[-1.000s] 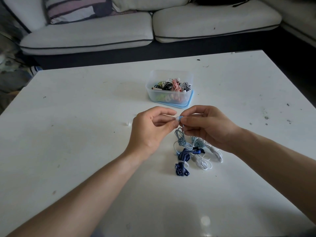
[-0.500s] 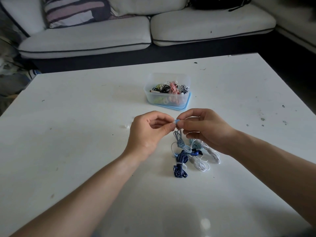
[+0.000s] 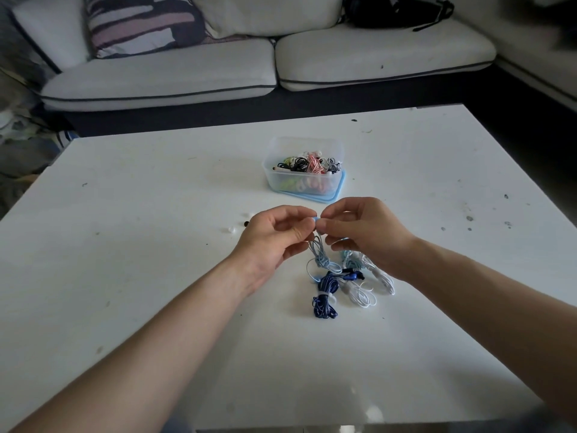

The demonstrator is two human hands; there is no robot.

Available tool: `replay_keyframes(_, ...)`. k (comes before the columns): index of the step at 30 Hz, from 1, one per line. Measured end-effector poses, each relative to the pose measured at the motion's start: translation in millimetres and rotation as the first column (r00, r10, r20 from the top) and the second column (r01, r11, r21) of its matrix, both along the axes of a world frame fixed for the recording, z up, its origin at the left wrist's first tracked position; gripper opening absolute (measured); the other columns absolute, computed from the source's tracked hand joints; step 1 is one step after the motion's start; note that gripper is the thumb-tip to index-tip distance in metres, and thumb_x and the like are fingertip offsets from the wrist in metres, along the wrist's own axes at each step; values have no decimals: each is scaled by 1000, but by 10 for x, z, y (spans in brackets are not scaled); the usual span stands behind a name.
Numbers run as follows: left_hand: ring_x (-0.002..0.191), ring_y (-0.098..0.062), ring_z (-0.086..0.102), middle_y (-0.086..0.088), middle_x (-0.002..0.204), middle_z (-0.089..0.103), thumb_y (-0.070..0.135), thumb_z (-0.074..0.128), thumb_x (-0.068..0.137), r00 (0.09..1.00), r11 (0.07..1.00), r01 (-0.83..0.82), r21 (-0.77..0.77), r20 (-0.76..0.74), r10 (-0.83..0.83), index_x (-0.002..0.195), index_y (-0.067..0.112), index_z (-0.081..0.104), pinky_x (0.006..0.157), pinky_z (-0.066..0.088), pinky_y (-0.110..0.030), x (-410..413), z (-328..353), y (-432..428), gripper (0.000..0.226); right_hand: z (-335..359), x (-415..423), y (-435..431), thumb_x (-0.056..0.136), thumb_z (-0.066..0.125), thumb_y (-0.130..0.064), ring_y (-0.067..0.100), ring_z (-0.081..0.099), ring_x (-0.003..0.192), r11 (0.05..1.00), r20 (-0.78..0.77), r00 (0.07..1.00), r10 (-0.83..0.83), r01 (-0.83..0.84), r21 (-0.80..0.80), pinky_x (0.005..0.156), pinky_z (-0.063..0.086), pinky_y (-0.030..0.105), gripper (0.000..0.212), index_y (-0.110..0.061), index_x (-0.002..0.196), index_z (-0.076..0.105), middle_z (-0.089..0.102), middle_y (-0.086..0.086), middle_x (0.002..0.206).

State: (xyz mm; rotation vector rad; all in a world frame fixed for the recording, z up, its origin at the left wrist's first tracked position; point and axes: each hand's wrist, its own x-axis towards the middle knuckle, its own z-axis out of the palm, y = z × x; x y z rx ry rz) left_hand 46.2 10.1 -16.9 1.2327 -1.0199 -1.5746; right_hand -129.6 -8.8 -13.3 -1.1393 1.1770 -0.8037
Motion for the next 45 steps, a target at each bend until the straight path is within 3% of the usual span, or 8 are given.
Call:
replay_keyframes(3,70,-11,67,-5,84,72,6,68,85,1000,1000,-24,9,16,24,95,12,66,64,55,-21,8,-2,-18,12,-26,25,-11,88,72,-11,16,64,72,1000,-91,996,-9,8,-16,67,54,32,8,-13,95,70,72,6,88)
replay_keyframes(6,69,-12,67,-6,87,74,4,67,87,996,996,-92,11,-7,92,96,10,64,64,54,-20,26,-22,-35,12,-86,24,-8,88,63,-9,13,61,82,991,-376,922,86,-120,-67,74,50,29,32,-23,118,63,67,0,108)
replay_keyframes(10,69,-11,65,-7,87,74,4,68,86,995,995,-95,5,-36,95,104,7,67,65,55,-19,22,-41,-27,19,-190,83,45,80,77,-35,9,58,92,947,-614,765,193,-308,-87,82,45,27,55,-35,130,54,59,-8,115)
replay_keyframes(14,66,-9,65,-6,83,74,4,68,84,989,994,-109,6,-100,109,101,5,70,65,56,-18,-6,-3,-13,17,-229,143,-3,78,76,-52,13,62,91,937,-628,758,176,-325,-129,82,50,32,34,-42,107,60,64,-9,104)
replay_keyframes(18,69,-11,67,-9,88,74,4,68,84,982,993,-119,19,-144,121,100,5,68,67,57,-19,-8,55,24,16,-231,125,-5,84,74,-43,14,60,81,913,-674,720,164,-370,-173,71,44,27,14,-38,78,62,65,-8,89)
replay_keyframes(24,77,-14,69,-5,86,74,6,75,80,980,977,-198,-75,-36,196,96,12,71,68,55,-22,100,275,-54,18,106,69,-158,89,70,-45,13,61,62,928,-595,801,72,-271,-254,66,52,31,31,-15,81,72,73,4,79)
replay_keyframes(37,78,-7,66,7,87,73,23,73,86,913,893,-223,-392,237,332,99,21,71,69,54,-26,299,742,-1218,14,765,464,-1335,84,77,-38,11,60,59,909,-345,932,-113,-42,-414,60,52,29,24,-13,82,76,72,1,71)
replay_keyframes(45,79,-4,66,9,85,71,31,80,78,728,887,-121,-446,567,385,90,23,68,67,48,-19,495,217,-1840,18,255,658,-1911,88,72,-41,13,71,62,924,-586,808,-57,-180,-338,54,52,24,24,-17,83,71,75,-1,72)
